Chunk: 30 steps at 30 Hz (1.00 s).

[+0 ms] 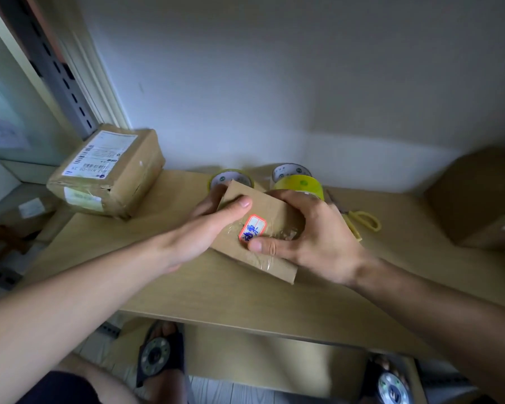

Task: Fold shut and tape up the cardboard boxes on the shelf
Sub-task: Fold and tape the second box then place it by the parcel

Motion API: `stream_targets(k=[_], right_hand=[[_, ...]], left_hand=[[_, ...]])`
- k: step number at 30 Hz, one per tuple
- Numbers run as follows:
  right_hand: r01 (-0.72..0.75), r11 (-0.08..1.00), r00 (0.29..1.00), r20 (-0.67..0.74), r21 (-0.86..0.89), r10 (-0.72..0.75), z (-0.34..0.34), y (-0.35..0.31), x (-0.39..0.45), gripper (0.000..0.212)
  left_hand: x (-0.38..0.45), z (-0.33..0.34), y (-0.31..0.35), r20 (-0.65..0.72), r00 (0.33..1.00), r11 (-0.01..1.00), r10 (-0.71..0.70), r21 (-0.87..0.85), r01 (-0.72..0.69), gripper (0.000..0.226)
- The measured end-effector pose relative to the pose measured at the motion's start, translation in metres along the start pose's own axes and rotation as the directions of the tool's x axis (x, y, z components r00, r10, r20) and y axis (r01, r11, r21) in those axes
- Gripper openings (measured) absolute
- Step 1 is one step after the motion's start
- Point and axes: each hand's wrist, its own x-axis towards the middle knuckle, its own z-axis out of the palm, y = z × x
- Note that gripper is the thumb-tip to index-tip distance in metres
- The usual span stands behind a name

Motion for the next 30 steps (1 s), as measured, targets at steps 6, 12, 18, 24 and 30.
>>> stream_targets(k=[6, 12, 18, 24, 30], right_hand=[[0.103, 0.995, 0.981, -0.165, 0.007, -0.101, 0.005, 0.005, 0.004, 0.015], [0.1, 0.993, 0.965, -0.239, -0.053, -0.11, 0.008, 0.01, 0.005, 0.036], [0.014, 0.998, 0.97, -0.243, -0.068, -0.03, 0.009, 0.013, 0.005, 0.053], [-0.062, 0.998, 0.998, 0.025, 0.019, 0.062, 0.005, 0.02, 0.0, 0.044], [-0.096, 0.995, 0.992, 0.091, 0.041, 0.092, 0.01, 0.023, 0.002, 0.088]], left_hand=[[0.003, -0.004, -0.006, 0.001, 0.999, 0.999, 0.032, -0.009, -0.032, 0.054], [0.004, 0.002, -0.007, 0.0, 1.0, 0.999, 0.02, -0.051, -0.02, 0.05], [0.005, 0.004, -0.007, 0.013, 1.0, 0.993, 0.011, -0.114, -0.01, 0.036], [0.006, 0.002, -0.016, -0.019, 0.992, 0.961, -0.125, -0.251, 0.116, 0.052], [0.008, 0.011, -0.027, -0.123, 0.99, 0.991, -0.075, -0.123, 0.059, 0.024]])
